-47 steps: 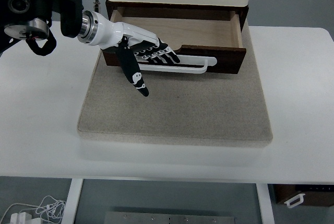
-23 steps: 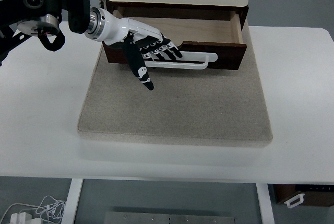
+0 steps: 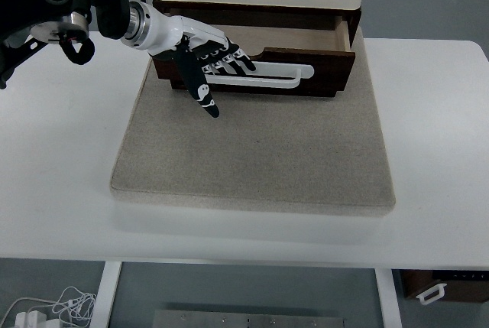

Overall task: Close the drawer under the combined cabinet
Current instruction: 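Press the left hand against the drawer front, pushing it toward the cabinet, then keep pushing the dark drawer with the left hand until flush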

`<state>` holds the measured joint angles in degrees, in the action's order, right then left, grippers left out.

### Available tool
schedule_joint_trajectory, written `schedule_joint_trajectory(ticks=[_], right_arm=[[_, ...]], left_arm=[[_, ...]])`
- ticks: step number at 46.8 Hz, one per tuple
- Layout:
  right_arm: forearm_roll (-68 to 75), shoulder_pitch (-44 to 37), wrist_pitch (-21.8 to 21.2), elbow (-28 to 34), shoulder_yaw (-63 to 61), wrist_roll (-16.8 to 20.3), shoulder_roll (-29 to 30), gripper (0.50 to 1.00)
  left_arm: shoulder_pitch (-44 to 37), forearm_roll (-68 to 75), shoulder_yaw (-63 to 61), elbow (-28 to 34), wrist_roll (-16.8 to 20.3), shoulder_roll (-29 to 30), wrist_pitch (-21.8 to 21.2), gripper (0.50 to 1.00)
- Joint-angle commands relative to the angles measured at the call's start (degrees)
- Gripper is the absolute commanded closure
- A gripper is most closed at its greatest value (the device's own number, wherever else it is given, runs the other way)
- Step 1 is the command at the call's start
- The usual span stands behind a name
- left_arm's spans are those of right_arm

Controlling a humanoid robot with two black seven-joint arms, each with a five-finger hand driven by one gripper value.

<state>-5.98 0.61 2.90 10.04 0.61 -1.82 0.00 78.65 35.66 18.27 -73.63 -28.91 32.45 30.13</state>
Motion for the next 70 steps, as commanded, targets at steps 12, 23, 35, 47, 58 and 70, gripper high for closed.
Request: schedule_joint_trajectory(ticks=[12,23,35,47,58,70], right_arm=[[0.00,0.00,0.00,-0.02,0.00,-0.03,0.00,0.548],[0.00,0.00,0.00,-0.02,0.00,-0.03,0.00,0.548],[0.00,0.00,0.00,-0.02,0.00,-0.03,0.00,0.548],[0.00,0.00,0.00,-0.02,0.00,-0.03,0.00,0.548],[0.00,0.00,0.00,-0.02,0.00,-0.03,0.00,0.548],[0.00,0.00,0.00,-0.02,0.00,-0.03,0.00,0.548]], left_arm=[[0.19,1.78,0.02,3.40,0.17,-2.04,0.10,0.500],[0.19,2.39,0.10,4.28,0.34,-2.92,-0.08,0.500],[0.27,4.06,0.19,4.11,0.61,-3.45,-0.08,0.500],[1.15,6.96,0.19,3.93,0.61,-5.99,-0.07,0.500],[1.86,10.39,0.19,3.75,0.61,-8.46,0.01,0.500],[1.68,13.91,0.19,3.93,1.05,-9.60,-0.25,0.500]])
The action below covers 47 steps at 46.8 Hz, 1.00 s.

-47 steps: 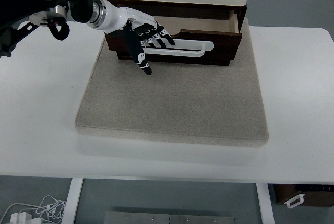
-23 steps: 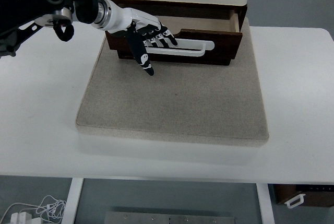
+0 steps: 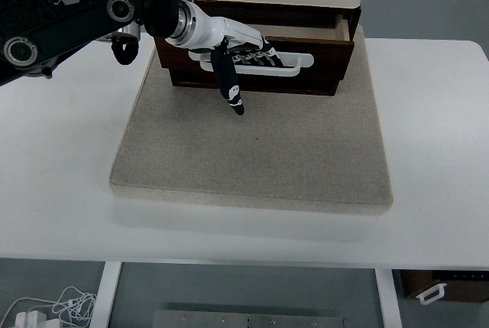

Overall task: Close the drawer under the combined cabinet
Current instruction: 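Keep pushing the dark drawer with the left hand until flush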

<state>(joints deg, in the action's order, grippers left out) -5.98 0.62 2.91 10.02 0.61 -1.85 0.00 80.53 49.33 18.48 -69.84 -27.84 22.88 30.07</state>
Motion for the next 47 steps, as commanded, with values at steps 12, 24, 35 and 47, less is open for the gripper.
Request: schedule_joint_trajectory(ticks=[12,24,35,47], right_arm=[[0.00,0.00,0.00,0.00,0.00,0.00,0.00,0.548],[0.00,0.00,0.00,0.00,0.00,0.00,0.00,0.548],[0.00,0.00,0.00,0.00,0.00,0.00,0.00,0.548],[0.00,0.00,0.00,0.00,0.00,0.09,0.00,0.548]], left_arm=[[-0.29,2.70,0.07,1.72,0.85,-0.20,-0.45,0.500],[-0.20,2.79,-0.02,2.95,1.03,-0.20,-0.63,0.500],[-0.20,4.46,0.07,4.09,1.55,-0.20,-1.60,0.500],[-0.29,6.13,0.07,5.94,2.26,-0.20,-2.65,0.500]])
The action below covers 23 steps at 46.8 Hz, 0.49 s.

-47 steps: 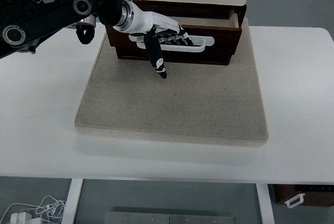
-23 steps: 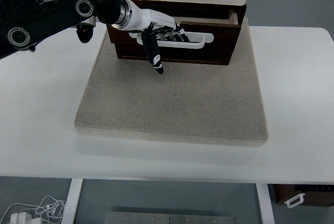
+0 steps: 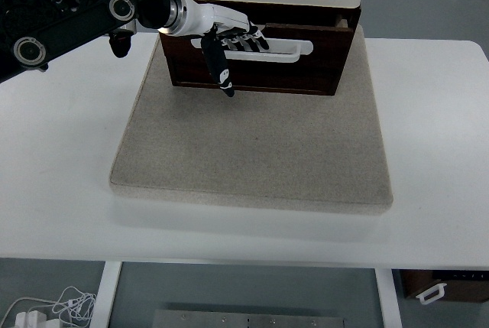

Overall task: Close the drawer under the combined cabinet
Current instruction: 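Keep pushing the dark drawer with the left hand until flush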

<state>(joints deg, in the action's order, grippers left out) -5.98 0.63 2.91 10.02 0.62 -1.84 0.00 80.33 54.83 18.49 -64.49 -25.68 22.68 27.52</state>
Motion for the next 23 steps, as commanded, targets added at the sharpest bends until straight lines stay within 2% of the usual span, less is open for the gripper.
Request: schedule_joint_trajectory(ticks=[1,23], right_arm=[[0.00,-0.02,-0.01,0.00,0.00,0.00,0.00,0.548],[0.00,-0.02,-0.01,0.00,0.00,-0.01,0.00,0.548]], left_arm=[[-0.08,0.80,0.06,0.76,0.19,0.00,-0.10,0.500],[-0.43,4.23,-0.12,4.89,1.86,-1.85,-2.73,0.500]])
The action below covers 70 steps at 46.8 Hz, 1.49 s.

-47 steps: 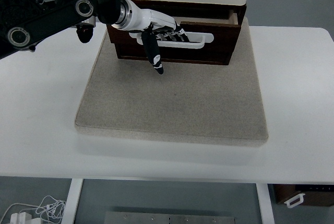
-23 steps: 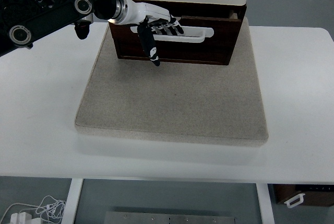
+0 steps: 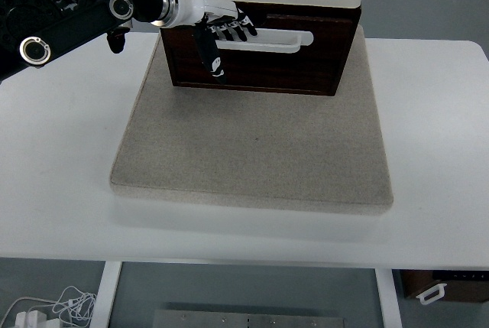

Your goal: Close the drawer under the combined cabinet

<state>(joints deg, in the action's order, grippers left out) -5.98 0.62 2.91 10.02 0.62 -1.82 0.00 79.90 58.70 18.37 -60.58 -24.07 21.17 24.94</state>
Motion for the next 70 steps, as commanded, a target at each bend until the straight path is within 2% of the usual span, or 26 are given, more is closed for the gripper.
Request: schedule_joint_trajectory(ticks=[1,21,35,46,52,65,70], right_arm=[[0.00,0.00,-0.01,0.00,0.00,-0.03,0.00,0.548],[0.00,0.00,-0.01,0.00,0.00,-0.03,0.00,0.548],[0.00,0.00,-0.01,0.00,0.00,-0.03,0.00,0.548],[0.00,0.00,0.08,0.00,0.00,-0.03,0.00,0.548],[0.00,0.00,-0.01,0.00,0.00,-0.03,0.00,0.548],[0.00,0.00,-0.01,0.00,0.00,-0.03,0.00,0.548],[0.00,0.00,0.08,0.00,0.00,-0.03,0.00,0.548]], left_arm=[[0.00,0.45,0.00,1.08,0.25,-0.34,-0.24,0.500],[0.52,-0.16,0.26,1.69,0.78,-0.43,-1.82,0.500],[1.05,-4.38,3.33,0.20,1.75,0.45,2.92,0.500],[1.31,-7.80,12.91,-2.08,2.01,1.33,9.95,0.500],[1.14,-13.60,20.11,-2.17,1.92,2.21,10.06,0.500],[0.61,-36.80,39.71,-1.56,2.19,2.56,10.06,0.500],[0.44,-38.92,47.09,-0.68,4.56,2.56,10.06,0.500]])
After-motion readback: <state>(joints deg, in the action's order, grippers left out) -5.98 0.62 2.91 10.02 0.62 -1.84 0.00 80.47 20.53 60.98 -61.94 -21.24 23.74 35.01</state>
